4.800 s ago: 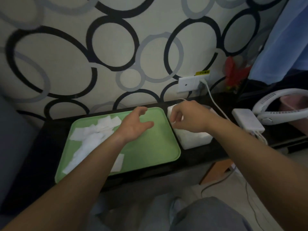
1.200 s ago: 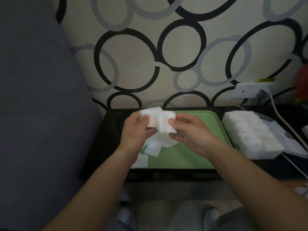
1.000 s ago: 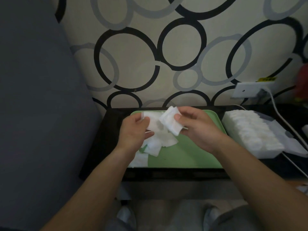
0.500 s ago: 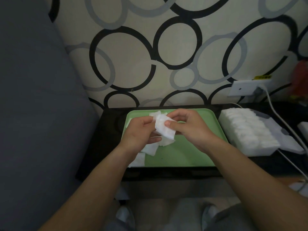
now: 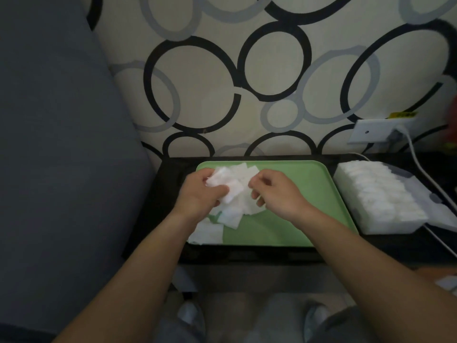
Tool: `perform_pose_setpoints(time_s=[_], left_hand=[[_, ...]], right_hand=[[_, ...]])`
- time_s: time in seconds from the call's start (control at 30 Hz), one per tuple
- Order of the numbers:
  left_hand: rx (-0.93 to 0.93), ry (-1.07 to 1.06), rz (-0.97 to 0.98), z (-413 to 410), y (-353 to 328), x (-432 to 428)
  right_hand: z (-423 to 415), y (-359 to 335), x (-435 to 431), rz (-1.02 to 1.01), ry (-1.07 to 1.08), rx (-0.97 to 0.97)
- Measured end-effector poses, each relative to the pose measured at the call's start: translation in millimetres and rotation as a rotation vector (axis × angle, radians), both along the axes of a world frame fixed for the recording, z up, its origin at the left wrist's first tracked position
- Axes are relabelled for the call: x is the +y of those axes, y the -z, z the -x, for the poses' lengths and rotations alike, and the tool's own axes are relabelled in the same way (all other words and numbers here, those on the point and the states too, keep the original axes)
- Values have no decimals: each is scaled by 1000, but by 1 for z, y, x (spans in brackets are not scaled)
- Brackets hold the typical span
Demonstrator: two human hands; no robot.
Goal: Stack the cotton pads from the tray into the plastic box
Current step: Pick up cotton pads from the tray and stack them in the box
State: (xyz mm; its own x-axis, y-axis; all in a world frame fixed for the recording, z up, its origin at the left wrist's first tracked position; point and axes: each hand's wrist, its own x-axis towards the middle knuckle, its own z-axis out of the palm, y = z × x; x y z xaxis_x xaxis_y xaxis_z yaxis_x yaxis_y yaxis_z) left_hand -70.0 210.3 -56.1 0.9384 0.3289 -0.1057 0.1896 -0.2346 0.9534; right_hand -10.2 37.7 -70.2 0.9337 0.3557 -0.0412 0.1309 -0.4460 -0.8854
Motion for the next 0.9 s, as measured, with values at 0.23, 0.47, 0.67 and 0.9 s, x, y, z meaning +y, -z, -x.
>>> perform_pose_setpoints(time_s=[0.23, 0.47, 0.67, 0.9], left_hand=[[43, -140, -30, 17, 12, 55], [55, -95, -43, 25, 17, 71], [67, -53, -67, 23, 22, 78], [59, -28, -49, 19, 26, 81]], right_hand=[[28, 15, 47, 354, -441, -149], [40, 22, 78, 708, -436, -310], [39, 19, 83, 786, -421, -253], [35, 17, 79, 753, -410, -209]])
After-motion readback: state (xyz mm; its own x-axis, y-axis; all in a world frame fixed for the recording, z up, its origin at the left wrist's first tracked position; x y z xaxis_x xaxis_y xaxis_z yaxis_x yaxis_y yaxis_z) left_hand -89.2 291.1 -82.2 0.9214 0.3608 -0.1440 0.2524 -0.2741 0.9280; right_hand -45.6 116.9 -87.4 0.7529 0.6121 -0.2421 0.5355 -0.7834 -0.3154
